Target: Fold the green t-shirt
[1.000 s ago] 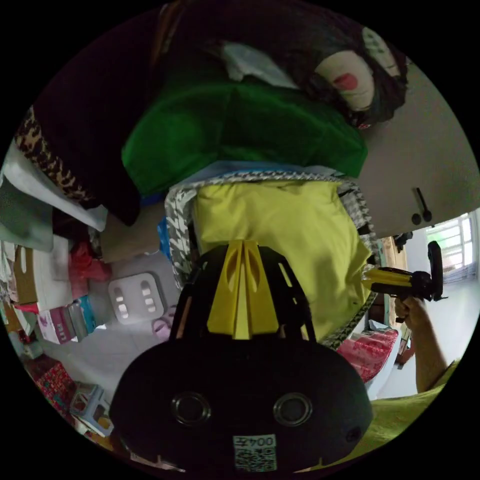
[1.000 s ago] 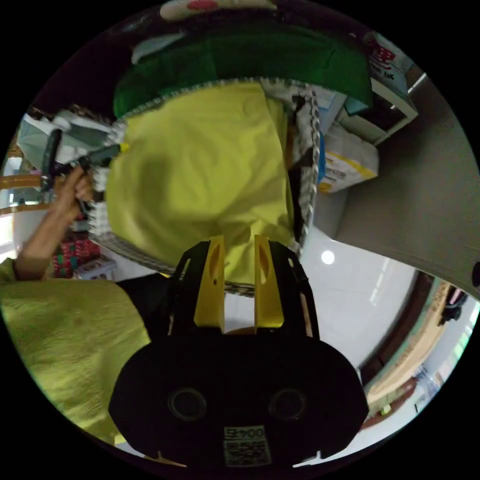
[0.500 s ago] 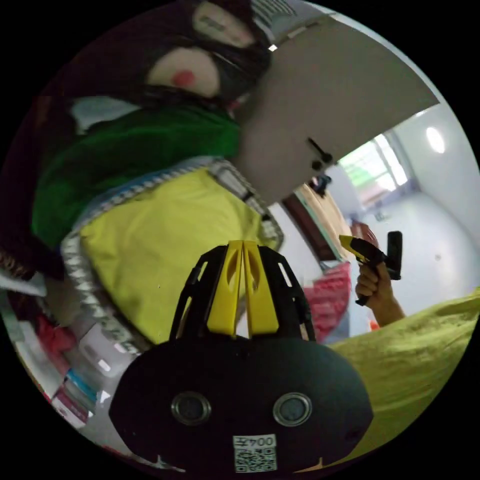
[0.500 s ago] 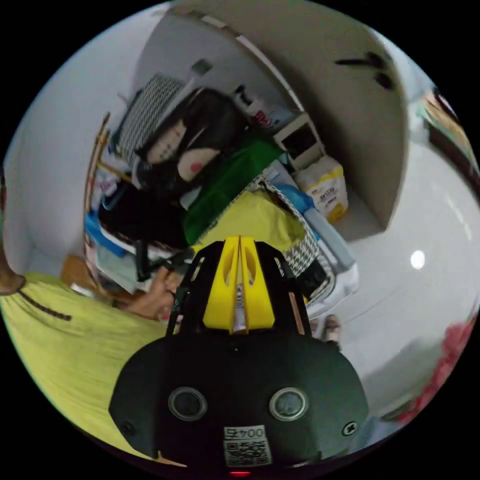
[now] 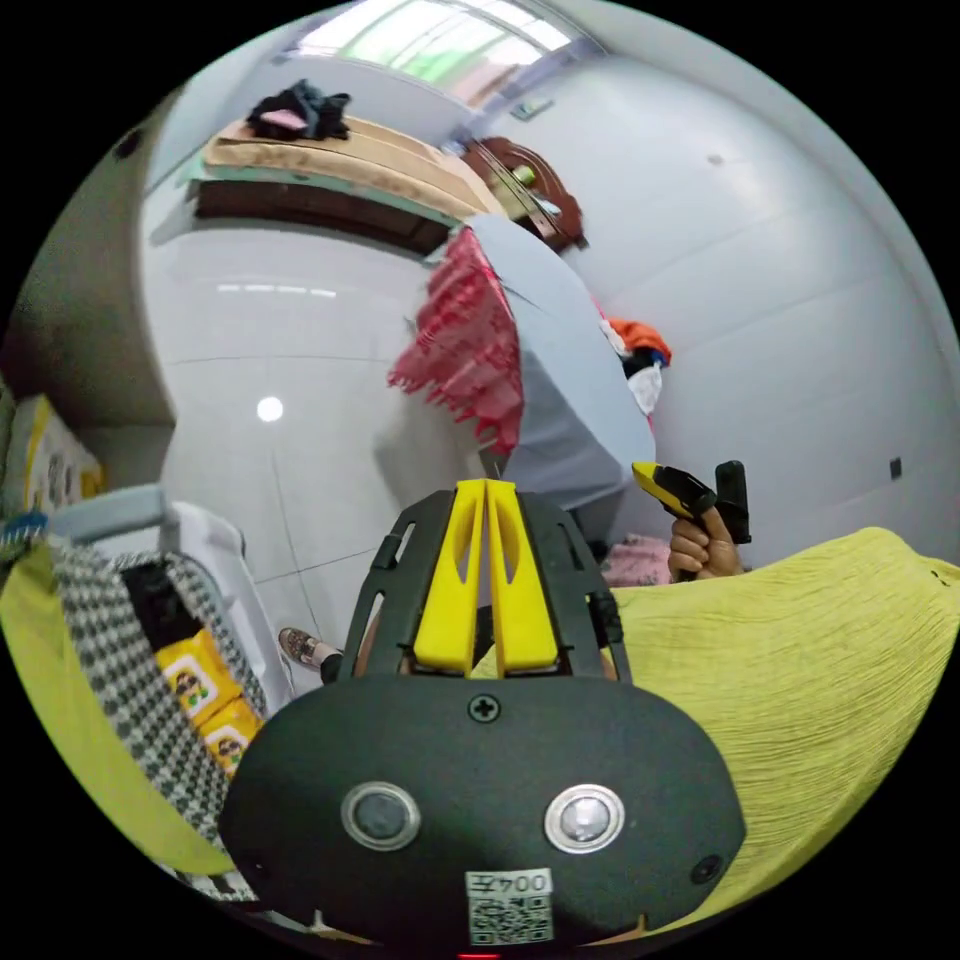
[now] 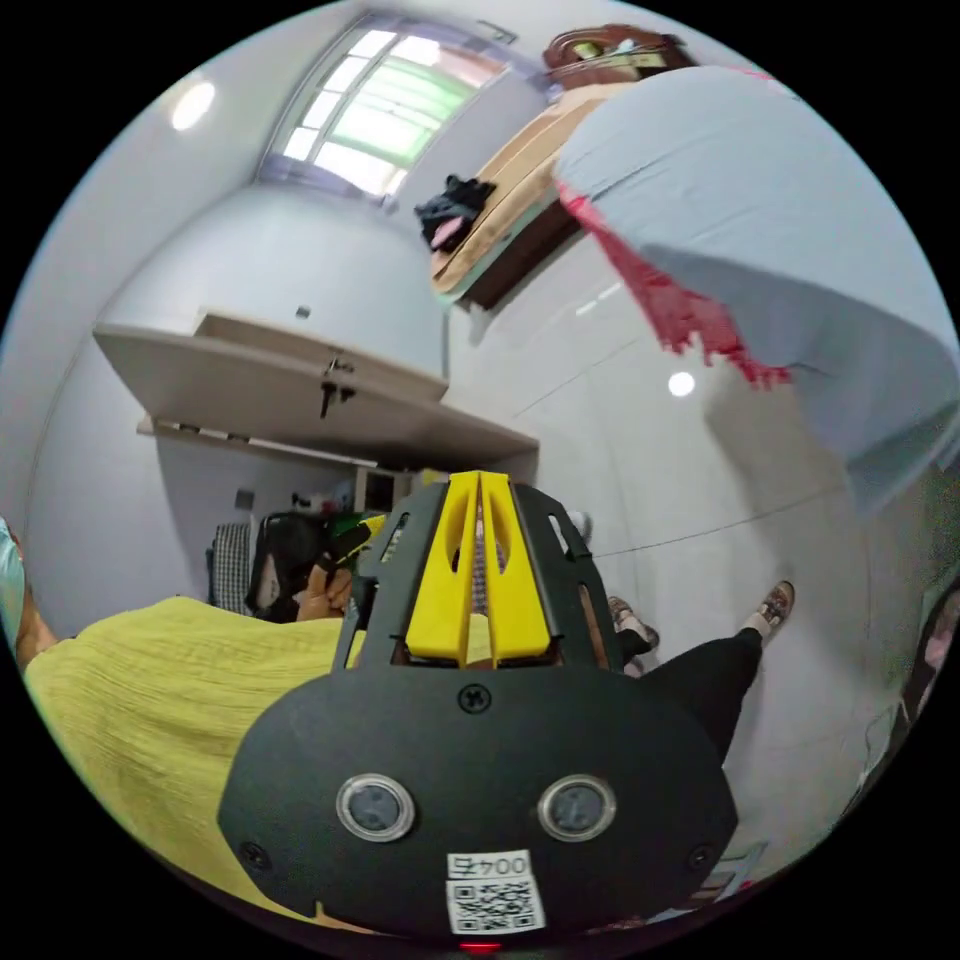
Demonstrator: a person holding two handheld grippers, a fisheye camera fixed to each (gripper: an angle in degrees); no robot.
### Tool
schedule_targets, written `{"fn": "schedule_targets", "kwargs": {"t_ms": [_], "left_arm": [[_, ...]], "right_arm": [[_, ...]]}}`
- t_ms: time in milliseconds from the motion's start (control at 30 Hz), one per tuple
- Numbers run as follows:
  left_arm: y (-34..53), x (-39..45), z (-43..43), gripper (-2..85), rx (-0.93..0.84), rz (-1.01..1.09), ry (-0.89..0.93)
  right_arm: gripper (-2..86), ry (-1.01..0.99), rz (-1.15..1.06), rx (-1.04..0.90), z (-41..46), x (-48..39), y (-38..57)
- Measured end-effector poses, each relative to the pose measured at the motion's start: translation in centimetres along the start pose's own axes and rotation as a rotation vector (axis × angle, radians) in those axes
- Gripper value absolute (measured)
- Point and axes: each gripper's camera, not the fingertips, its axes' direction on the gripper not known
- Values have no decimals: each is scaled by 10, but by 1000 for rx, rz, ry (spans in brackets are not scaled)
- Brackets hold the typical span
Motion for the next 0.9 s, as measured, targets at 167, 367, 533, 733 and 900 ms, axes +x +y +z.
{"fn": "schedule_targets", "kwargs": {"t_ms": [167, 367, 533, 733, 900], "left_arm": [[-28, 26, 222, 1, -136, 109, 22], [-37, 47, 479, 1, -342, 287, 31], [-51, -1, 643, 1, -422, 366, -20], [-97, -96, 846, 0, -463, 439, -72], [-143, -175, 1023, 0, -457, 481, -93]], "right_arm": [[-7, 126, 100, 90, -210, 130, -40], [-7, 224, 163, 128, -386, 232, -119], [-7, 290, 167, 129, -465, 285, -205], [-7, 498, 102, 61, -527, 313, -325], [-7, 596, 109, -37, -575, 343, -419]]}}
